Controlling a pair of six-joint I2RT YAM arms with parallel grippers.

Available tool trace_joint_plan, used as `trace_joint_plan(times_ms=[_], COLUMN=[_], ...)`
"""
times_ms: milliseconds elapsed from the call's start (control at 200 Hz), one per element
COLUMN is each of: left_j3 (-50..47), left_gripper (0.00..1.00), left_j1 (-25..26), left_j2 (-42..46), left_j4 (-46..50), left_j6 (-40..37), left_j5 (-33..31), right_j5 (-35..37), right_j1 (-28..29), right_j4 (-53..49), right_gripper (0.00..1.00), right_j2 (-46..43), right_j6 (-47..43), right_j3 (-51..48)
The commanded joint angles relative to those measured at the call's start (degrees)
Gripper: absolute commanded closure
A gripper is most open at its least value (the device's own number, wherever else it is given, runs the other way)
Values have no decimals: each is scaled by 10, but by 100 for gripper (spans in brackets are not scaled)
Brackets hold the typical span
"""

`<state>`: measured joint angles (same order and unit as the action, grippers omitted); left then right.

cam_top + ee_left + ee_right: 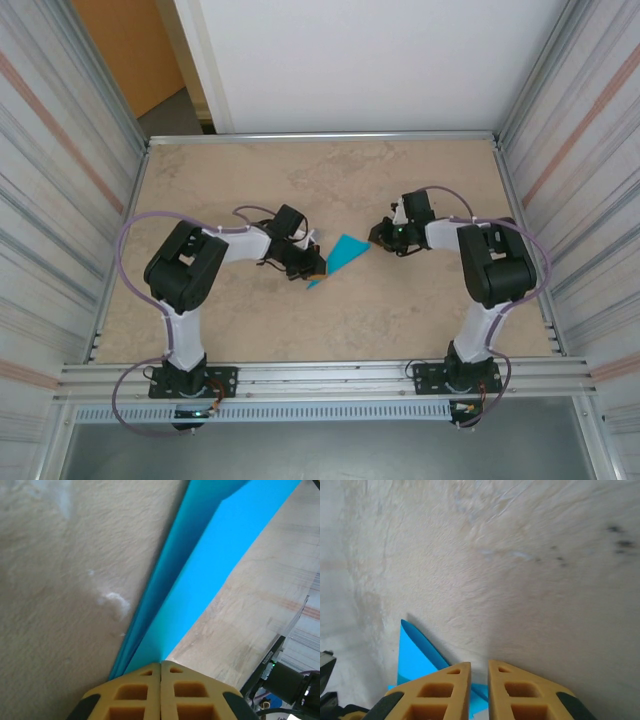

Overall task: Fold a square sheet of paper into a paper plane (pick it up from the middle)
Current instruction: Fold the wing for the fifth time at the center of the table, then turn over a paper plane at the center of the table.

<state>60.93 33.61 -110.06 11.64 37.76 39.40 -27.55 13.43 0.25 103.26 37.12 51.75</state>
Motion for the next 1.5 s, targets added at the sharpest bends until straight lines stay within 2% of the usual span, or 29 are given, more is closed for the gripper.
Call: trace_joint_plan(times_ms=[0, 135, 346, 526, 682, 822, 937, 1108, 1228, 1398, 1493], left_j3=[44, 46, -2, -42, -71, -99, -115, -126, -129, -130, -129], left_gripper=[87, 67, 51, 27, 13, 4, 2, 1, 1, 2, 1], left_j1=[3, -14, -65, -110, -134, -148, -163, -172, -173, -173, -173], left_j2=[50, 113, 218, 288, 336, 374, 393, 397, 393, 385, 383], left_j4=[48, 66, 118, 177, 198, 196, 195, 192, 190, 185, 185], left_j6=[0, 0, -24, -57, -86, -104, -110, -119, -122, -121, -121], left_j5=[1, -31, -85, -148, -188, -188, -179, -165, -164, -159, -158], right_j5=[48, 85, 151, 219, 267, 315, 338, 334, 353, 366, 367], right_j1=[2, 35, 109, 199, 258, 283, 295, 300, 307, 312, 314], right_j4=[-70, -155, -289, -341, -360, -397, -416, -430, -456, -483, -487], right_gripper=[79, 64, 41, 26, 20, 19, 23, 29, 35, 53, 55], right_j2=[-74, -130, -150, -116, -51, 7, 35, 64, 70, 70, 66], right_j6=[-5, -3, 32, 136, 199, 243, 267, 294, 322, 342, 354], right_j3=[19, 37, 87, 129, 187, 241, 264, 275, 286, 293, 291])
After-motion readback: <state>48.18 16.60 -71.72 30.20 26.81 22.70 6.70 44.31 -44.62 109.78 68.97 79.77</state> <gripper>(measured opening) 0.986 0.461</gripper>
